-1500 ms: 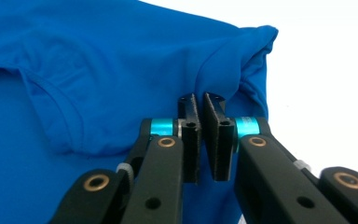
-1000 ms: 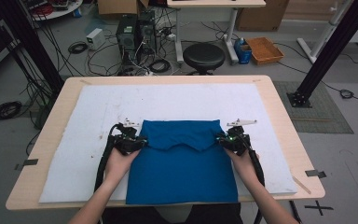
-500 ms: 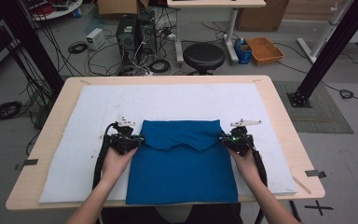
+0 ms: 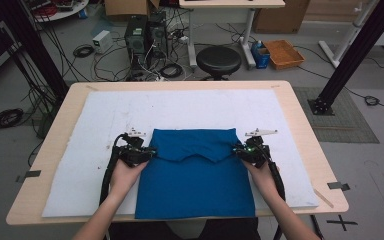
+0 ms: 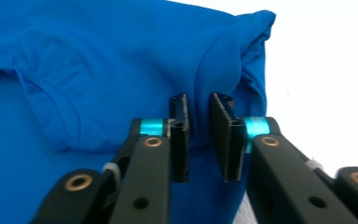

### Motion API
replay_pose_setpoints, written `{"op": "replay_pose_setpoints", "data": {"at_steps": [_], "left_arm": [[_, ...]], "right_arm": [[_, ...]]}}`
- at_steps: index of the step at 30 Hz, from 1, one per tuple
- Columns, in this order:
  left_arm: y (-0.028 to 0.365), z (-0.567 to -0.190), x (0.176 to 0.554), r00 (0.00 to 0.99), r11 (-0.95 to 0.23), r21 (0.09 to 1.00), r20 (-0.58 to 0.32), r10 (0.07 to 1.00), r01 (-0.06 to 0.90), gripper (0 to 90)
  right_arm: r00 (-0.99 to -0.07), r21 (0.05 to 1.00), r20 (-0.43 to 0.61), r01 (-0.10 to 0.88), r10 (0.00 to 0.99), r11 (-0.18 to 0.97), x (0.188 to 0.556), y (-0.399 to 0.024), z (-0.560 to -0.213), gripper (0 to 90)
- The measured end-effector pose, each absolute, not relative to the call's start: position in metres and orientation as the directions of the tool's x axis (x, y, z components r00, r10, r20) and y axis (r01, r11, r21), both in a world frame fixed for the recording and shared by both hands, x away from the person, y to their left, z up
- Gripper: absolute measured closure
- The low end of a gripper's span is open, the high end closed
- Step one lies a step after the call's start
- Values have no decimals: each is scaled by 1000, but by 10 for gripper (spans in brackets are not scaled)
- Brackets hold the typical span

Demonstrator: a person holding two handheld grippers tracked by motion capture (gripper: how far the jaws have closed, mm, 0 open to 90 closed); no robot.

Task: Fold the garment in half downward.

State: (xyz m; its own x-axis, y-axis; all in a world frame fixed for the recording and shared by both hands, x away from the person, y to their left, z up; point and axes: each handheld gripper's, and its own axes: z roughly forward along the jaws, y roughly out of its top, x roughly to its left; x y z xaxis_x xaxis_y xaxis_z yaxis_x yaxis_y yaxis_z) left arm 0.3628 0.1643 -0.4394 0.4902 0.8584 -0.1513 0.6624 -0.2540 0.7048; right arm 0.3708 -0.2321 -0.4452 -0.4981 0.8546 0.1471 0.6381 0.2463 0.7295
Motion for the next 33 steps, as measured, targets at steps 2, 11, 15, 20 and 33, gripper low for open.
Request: {"op": "replay_pose_setpoints", "data": {"at_steps": [2, 11, 15, 20, 33], "left_arm": [[164, -439, 364, 500, -264, 708, -144, 854, 655, 843], [168, -424, 355, 521, -230, 748, -177, 835, 623, 865], [177, -414, 347, 533, -219, 756, -197, 822, 617, 865], [181, -404, 329, 564, -230, 764, -204, 800, 602, 865], [178, -392, 254, 665, -303, 759, -221, 713, 577, 865]], "right_arm": [[-505, 733, 147, 633, 850, 250, 370, -231, -444, 857], [-524, 757, 169, 611, 835, 230, 364, -238, -434, 873], [-537, 768, 175, 598, 825, 227, 355, -244, -426, 873], [-576, 771, 166, 582, 801, 258, 333, -246, -418, 873], [-670, 792, 135, 516, 730, 327, 248, -257, -391, 873]]}}
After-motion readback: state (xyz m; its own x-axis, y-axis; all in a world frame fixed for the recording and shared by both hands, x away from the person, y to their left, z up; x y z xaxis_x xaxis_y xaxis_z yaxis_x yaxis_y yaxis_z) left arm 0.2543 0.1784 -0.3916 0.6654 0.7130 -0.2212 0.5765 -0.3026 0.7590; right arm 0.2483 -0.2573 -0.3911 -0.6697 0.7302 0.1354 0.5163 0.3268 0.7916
